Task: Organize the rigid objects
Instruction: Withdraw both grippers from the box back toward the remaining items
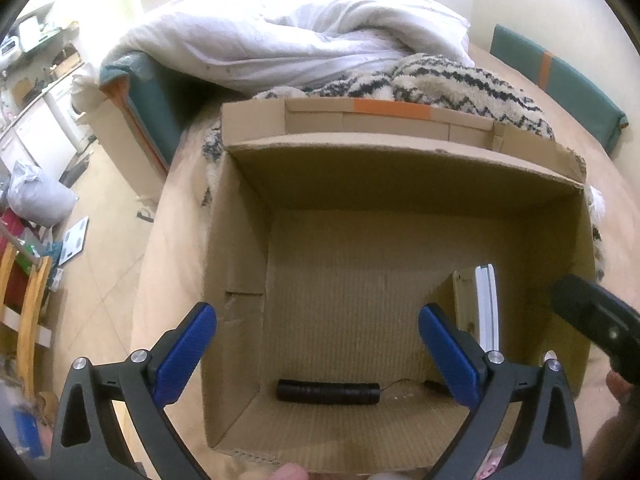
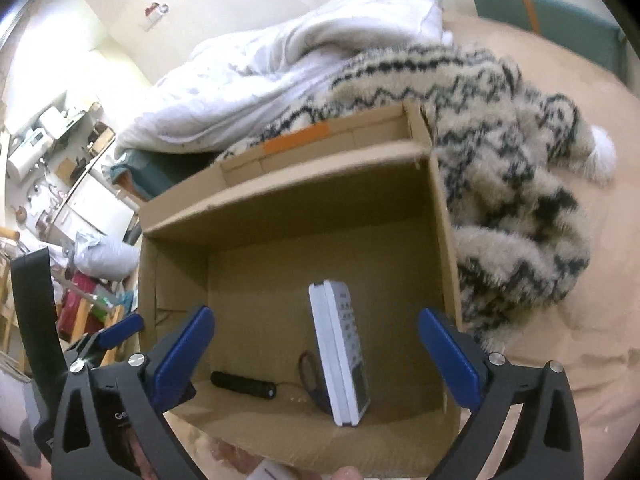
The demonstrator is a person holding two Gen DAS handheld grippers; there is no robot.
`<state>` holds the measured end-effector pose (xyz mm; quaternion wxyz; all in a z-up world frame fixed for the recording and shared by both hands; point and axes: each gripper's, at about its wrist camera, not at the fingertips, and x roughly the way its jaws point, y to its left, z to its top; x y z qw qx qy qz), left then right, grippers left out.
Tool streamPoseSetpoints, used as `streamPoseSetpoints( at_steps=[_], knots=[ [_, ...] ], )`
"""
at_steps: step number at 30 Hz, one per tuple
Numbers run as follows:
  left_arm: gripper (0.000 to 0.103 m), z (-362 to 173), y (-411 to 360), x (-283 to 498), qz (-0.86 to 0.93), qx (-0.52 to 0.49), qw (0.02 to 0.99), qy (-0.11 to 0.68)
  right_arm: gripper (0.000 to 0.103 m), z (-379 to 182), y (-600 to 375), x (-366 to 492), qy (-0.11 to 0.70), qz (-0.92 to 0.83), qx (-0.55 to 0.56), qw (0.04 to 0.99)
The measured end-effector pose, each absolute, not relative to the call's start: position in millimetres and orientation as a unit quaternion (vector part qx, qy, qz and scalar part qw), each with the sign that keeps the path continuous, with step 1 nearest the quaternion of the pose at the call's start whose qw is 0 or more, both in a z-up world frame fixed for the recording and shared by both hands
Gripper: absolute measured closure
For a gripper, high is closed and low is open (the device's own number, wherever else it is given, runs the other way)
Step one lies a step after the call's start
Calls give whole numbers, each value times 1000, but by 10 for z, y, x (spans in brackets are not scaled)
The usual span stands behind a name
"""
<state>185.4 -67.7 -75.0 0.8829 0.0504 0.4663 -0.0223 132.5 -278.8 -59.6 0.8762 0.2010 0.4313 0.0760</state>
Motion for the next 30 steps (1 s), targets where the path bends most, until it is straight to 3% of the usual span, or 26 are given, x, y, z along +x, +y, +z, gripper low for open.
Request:
streamPoseSetpoints(
  at_steps=[16,30],
  knots=[
    [0,-363,-579,1675,-34,44,899,434,0,-215,-2829,1083,370,63,197,906],
    [0,-143,-184,1319,-11,40,888,459,0,4,-2808,668,405,68,182,893]
  ],
)
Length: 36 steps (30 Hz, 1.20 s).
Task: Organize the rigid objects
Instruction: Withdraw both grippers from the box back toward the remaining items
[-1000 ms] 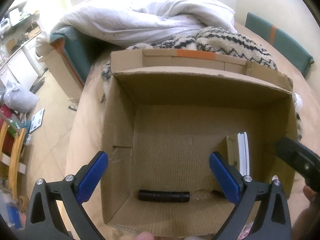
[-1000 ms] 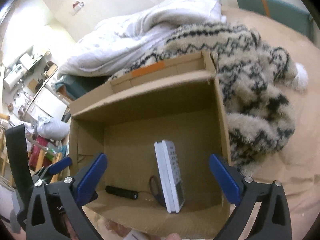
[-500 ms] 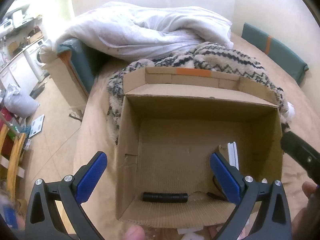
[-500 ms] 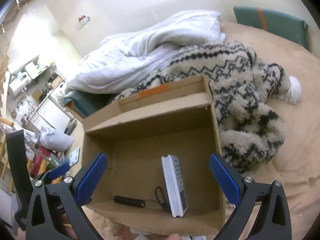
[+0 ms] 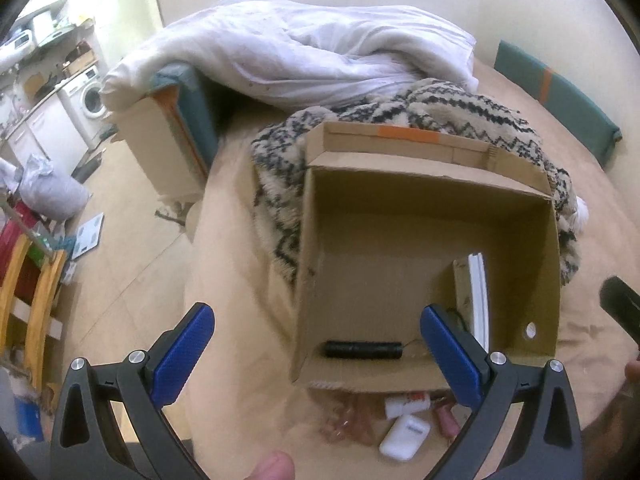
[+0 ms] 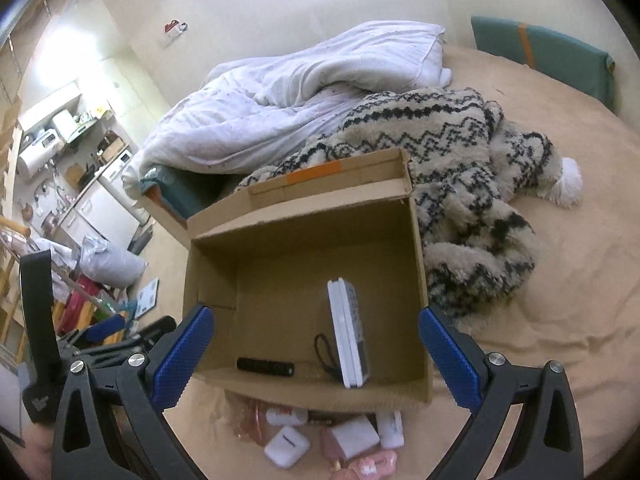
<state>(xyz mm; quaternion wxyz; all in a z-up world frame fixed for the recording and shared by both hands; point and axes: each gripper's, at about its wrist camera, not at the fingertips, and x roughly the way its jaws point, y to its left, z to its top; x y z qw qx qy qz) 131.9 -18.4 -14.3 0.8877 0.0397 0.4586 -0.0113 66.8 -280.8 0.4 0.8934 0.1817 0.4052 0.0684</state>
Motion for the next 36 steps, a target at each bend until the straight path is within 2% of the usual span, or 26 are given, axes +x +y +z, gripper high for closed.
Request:
streamPoseSetpoints(
  at_steps=[10,16,27,36],
  knots=[
    [0,-238,26,999,-8,45,889,455,0,34,-2759,341,428,27,133,894],
    [0,-361,-8,939,-8,49,885,463,0,-80,-2874,252,443,1,189,876],
    [0,-413,-27,959,-11,45,880,473,0,-242,-2826,336,475,1,192,859],
    [0,-647,-94,990,-25,58,853,519,0,-357,-2834,360,481,-8,184,857]
  ],
)
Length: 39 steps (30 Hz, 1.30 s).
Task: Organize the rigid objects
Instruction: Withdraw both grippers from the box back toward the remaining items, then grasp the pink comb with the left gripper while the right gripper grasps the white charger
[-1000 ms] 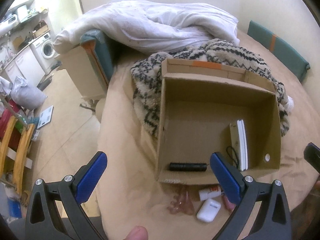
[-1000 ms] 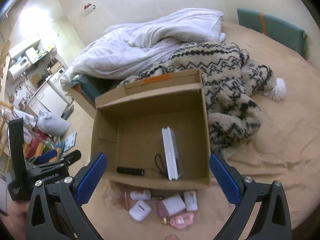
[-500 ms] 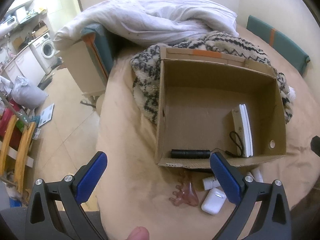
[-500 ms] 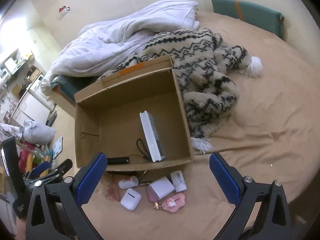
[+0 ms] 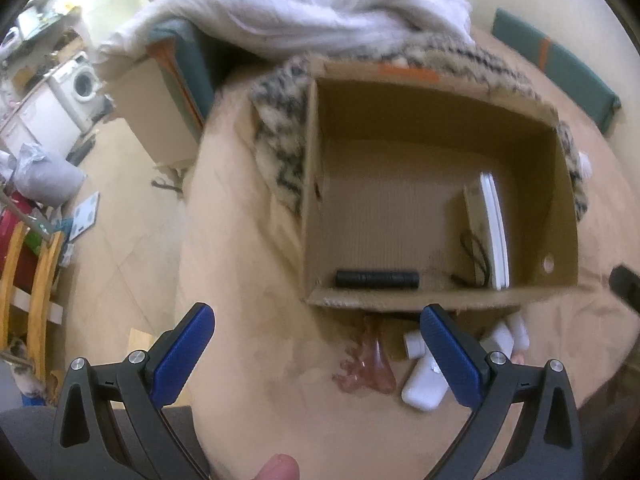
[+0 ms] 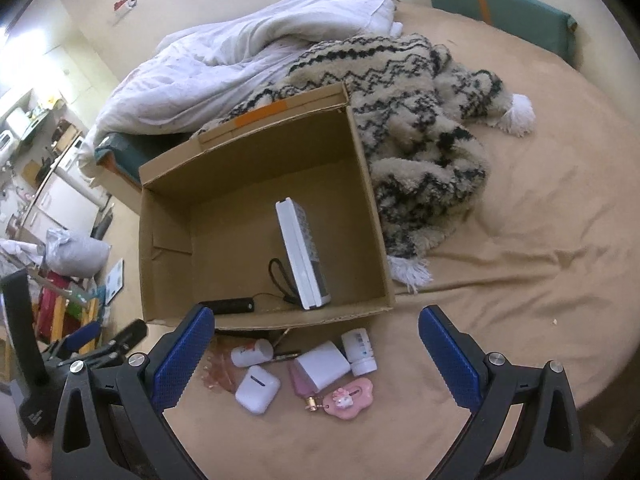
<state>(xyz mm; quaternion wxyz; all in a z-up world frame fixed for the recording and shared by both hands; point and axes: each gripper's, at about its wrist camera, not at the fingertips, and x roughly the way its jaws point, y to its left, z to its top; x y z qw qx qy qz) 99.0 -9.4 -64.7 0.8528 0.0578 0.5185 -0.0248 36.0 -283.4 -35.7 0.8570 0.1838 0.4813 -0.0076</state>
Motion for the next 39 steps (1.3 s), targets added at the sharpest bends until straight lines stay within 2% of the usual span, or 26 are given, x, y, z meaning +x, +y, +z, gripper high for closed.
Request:
streamPoseSetpoints(
  at_steps=[5,16,19,21,27,28,29,30,31,32,33,34,35,37,38,39],
  knots=[
    [0,-1003,-202,1027,-57,68,806,585,0,-466,-2911,392,499,-26,186,846],
    [1,-1422,-194,1154,-49,69,759,646,0,-925,-3046,456,561,1,231,795],
    [7,-1580,-241,1222,-45,84,749,656,0,-954,-3017,473,564,12,239,791],
    [15,-1674,-278,1267,-46,90,740,665,0,-966,-2994,482,565,11,230,792],
    [21,-1950,-312,1347,-53,77,719,689,0,-1093,-2963,540,588,40,246,770],
    [21,-1985,-325,1360,-54,78,718,690,9,-1174,-2932,557,603,56,258,753],
    [21,-2005,-331,1369,-52,80,718,690,26,-1263,-2905,569,618,70,271,735],
    [21,-2020,-329,1381,-51,80,718,689,33,-1379,-2872,587,637,84,285,711],
    [22,-2024,-324,1389,-49,78,720,688,44,-1467,-2846,592,650,93,293,695],
    [29,-2018,-317,1392,-47,78,723,685,48,-1538,-2821,602,661,96,296,683],
    [39,-2007,-312,1392,-45,79,725,683,48,-1593,-2800,610,669,97,298,674],
    [45,-1985,-307,1391,-47,80,727,680,48,-1627,-2783,618,672,98,299,670],
    [61,-1966,-316,1389,-48,81,727,680,48,-1651,-2767,630,675,94,295,670],
    [64,-1926,-287,1377,-44,82,730,677,48,-1702,-2739,666,680,77,286,671],
    [70,-1917,-261,1367,-43,79,730,677,48,-1728,-2735,684,681,71,287,670],
    [71,-1912,-239,1360,-39,79,729,678,48,-1750,-2726,707,682,65,288,670]
  ],
)
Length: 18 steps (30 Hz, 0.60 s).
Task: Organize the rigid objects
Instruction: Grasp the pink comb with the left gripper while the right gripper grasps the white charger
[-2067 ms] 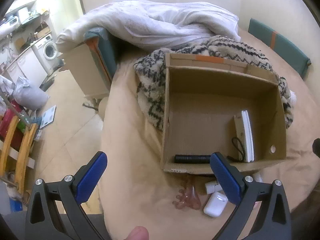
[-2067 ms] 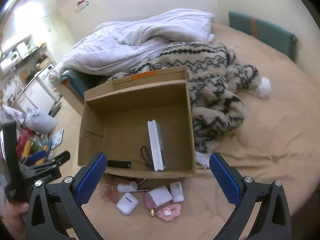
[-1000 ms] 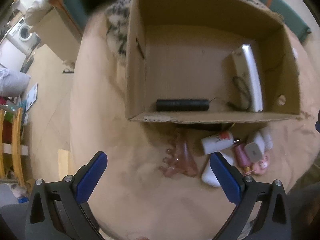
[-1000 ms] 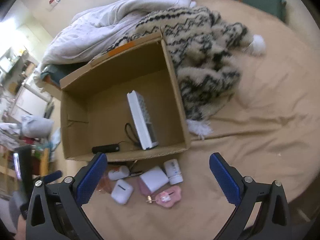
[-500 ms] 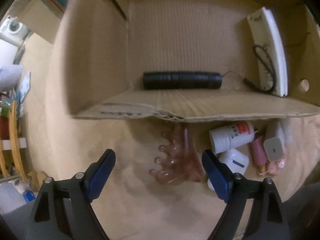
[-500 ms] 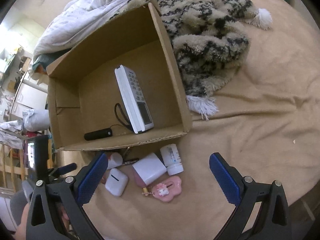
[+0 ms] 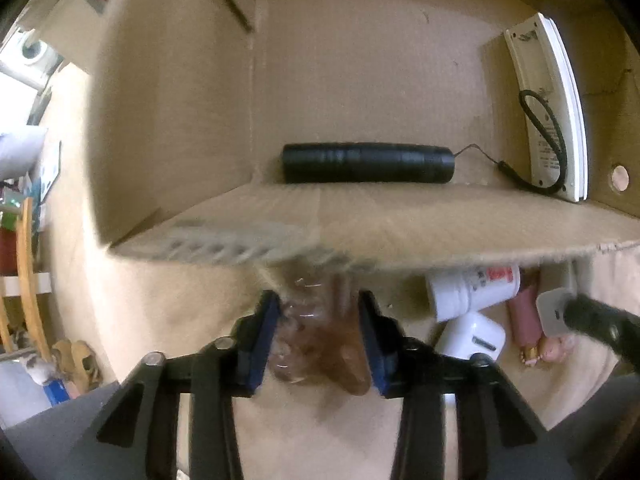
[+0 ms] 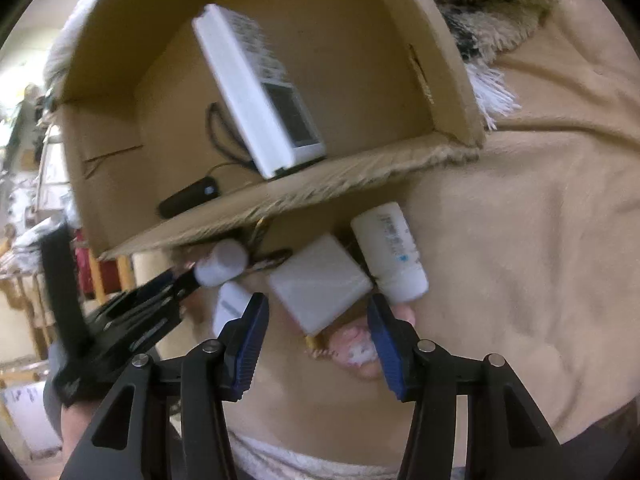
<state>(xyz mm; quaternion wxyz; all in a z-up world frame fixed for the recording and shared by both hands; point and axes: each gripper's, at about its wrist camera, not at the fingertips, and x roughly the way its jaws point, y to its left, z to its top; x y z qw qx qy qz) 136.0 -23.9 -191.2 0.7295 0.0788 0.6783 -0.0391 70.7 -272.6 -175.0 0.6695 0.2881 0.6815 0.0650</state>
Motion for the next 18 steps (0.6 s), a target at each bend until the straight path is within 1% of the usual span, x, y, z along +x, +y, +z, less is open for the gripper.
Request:
streamPoseSetpoints(
  at_steps=[2,6,10,11,13,14,18],
  knots=[
    [71,-1877,-173,1333,-25,73,731,677,44,-1802,-2710,754,682,57,298,665],
    [71,-1871,-10,1260,-15,81,732,677,42,-1924,-2647,821,692,47,312,650],
    [71,-1901,37,1272,-14,84,730,678,36,-1946,-2662,859,681,32,327,655],
    [71,-1909,35,1274,-14,85,730,678,37,-1943,-2658,867,679,33,324,658],
    [71,-1905,-49,1276,-13,93,730,677,41,-1915,-2611,872,683,39,297,666],
    [71,-1896,-212,1310,-12,98,730,676,42,-1895,-2577,873,683,44,284,672],
    [71,-1905,-290,1284,-11,101,733,673,42,-1779,-2497,857,676,61,251,690]
  ],
)
